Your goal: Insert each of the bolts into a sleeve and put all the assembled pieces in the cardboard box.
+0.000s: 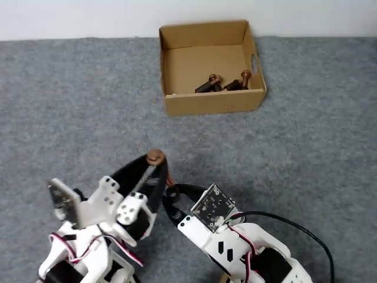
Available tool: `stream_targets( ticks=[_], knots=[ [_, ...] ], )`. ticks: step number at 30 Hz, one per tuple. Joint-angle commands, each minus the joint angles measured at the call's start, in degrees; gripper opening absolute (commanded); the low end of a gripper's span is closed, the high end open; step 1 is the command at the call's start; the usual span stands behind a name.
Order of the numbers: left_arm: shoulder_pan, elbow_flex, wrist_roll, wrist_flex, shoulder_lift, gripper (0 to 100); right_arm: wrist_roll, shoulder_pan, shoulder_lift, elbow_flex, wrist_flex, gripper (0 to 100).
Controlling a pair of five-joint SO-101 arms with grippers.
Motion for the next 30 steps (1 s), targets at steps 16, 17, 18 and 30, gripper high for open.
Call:
stream_targets(
  ticks=[16, 17, 18, 30],
  knots=[
    [1.05, 3.47, -1.49, 6.15, -0.35, 0, 2.55, -0.48, -0.22, -4.66, -0.84, 0.8],
    [1.05, 3.47, -3.43, 7.74, -0.35, 0, 2.55, -0.48, -0.22, -4.66, -0.84, 0.8],
    [1.05, 3.47, -5.54, 9.76, -0.35, 0, 2.55, -0.48, -0.22, -4.66, -0.84, 0.8],
    [1.05, -0.48, -15.03, 27.34, -0.35, 3, 2.55, -0.4, -0.22, -4.57, -0.84, 0.8]
  ],
)
